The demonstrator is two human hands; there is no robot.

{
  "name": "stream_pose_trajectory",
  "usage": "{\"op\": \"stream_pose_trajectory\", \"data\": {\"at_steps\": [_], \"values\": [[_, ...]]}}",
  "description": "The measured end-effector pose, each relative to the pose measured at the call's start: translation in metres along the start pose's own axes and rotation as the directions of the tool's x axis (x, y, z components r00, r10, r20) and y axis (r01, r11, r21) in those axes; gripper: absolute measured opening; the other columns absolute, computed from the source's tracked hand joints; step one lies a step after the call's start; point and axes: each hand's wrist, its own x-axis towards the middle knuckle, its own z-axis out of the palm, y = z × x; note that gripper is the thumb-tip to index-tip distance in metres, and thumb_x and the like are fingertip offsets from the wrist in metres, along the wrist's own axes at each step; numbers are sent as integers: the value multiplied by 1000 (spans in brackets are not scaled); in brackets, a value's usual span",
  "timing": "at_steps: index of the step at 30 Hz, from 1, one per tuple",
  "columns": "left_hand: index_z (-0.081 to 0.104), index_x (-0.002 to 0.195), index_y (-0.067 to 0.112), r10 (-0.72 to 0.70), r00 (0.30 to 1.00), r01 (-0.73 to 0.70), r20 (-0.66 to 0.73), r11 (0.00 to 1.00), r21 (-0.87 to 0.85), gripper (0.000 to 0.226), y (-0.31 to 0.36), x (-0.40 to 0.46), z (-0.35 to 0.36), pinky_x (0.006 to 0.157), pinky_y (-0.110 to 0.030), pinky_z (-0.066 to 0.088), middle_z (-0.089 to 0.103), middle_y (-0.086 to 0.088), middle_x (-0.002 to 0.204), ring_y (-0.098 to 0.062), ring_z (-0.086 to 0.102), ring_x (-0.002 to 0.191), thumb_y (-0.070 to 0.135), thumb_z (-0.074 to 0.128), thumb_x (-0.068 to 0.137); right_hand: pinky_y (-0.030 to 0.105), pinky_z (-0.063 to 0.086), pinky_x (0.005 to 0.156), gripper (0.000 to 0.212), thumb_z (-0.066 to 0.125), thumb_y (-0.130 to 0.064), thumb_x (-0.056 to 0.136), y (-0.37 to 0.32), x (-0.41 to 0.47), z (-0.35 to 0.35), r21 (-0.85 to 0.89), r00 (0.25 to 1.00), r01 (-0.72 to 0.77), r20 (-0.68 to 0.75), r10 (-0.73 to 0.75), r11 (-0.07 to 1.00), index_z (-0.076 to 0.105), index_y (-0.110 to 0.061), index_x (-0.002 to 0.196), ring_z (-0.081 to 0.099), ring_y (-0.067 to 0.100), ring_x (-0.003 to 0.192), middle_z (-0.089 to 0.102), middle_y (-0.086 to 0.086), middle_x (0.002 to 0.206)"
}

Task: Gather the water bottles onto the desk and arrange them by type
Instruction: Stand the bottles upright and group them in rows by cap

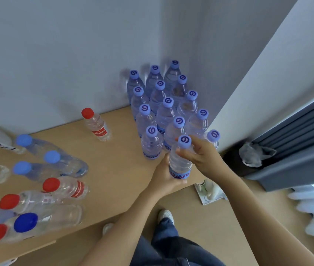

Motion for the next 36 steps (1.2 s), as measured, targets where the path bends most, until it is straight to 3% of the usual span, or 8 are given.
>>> {"op": "stream_pose_trajectory", "data": {"at_steps": [4,8,10,15,19,24,31,36], "values": [[61,115,13,107,988,-94,-115,989,114,61,-9,10,12,87,-34,55,69,1,109,-10,66,102,1,84,60,53,52,85,43,58,-63,83,16,-11,5,-53,999,-41,-31,39,998,63,-29,109,63,26,96,69,3,98],[63,114,3,102,986,-75,-133,979,192,56,-18,17,22,88,-43,53,67,-11,109,-26,63,106,3,84,62,9,44,81,28,73,-18,88,20,-19,8,26,999,5,-42,-4,1000,66,-13,115,59,-1,95,68,0,100],[62,117,2,102,983,-69,-153,976,206,56,-22,18,26,92,-43,51,65,-11,113,-28,61,110,3,83,65,3,38,81,30,73,-13,88,19,-21,7,-8,998,35,-52,-35,999,66,-11,117,55,-4,97,64,-3,104],[60,117,1,112,958,-52,-264,973,223,58,-25,20,33,93,-33,47,57,-11,113,-22,52,111,0,82,64,14,41,88,36,74,-11,87,13,-17,2,-59,996,52,-67,-56,997,64,-7,121,55,12,103,59,1,113],[61,104,-7,86,956,-25,-280,977,213,45,-24,31,34,88,-44,49,60,-18,102,-29,57,104,-1,81,64,15,40,82,33,73,-10,87,9,-8,2,-114,992,52,-110,-64,992,64,-3,117,58,19,97,65,7,109],[59,105,-8,119,952,-48,-283,969,244,44,-25,37,32,88,-46,48,59,-20,103,-33,57,104,0,80,66,2,36,78,33,72,-11,86,8,-1,2,-134,991,43,-118,-59,990,63,-8,117,49,1,89,59,-3,103],[55,121,1,108,964,-51,-245,972,230,64,-14,28,23,97,-39,47,59,-11,116,-25,54,115,9,87,66,27,50,87,60,62,-52,73,2,3,3,-220,990,-37,-138,6,975,51,-35,129,54,1,108,57,-17,124],[60,115,21,53,976,-20,-210,988,156,45,5,-1,-15,90,-15,41,62,12,114,4,55,108,15,82,75,10,39,87,51,65,-46,79,-26,4,7,-204,967,74,-226,-121,976,53,-30,126,46,-12,103,52,-19,120]]}}
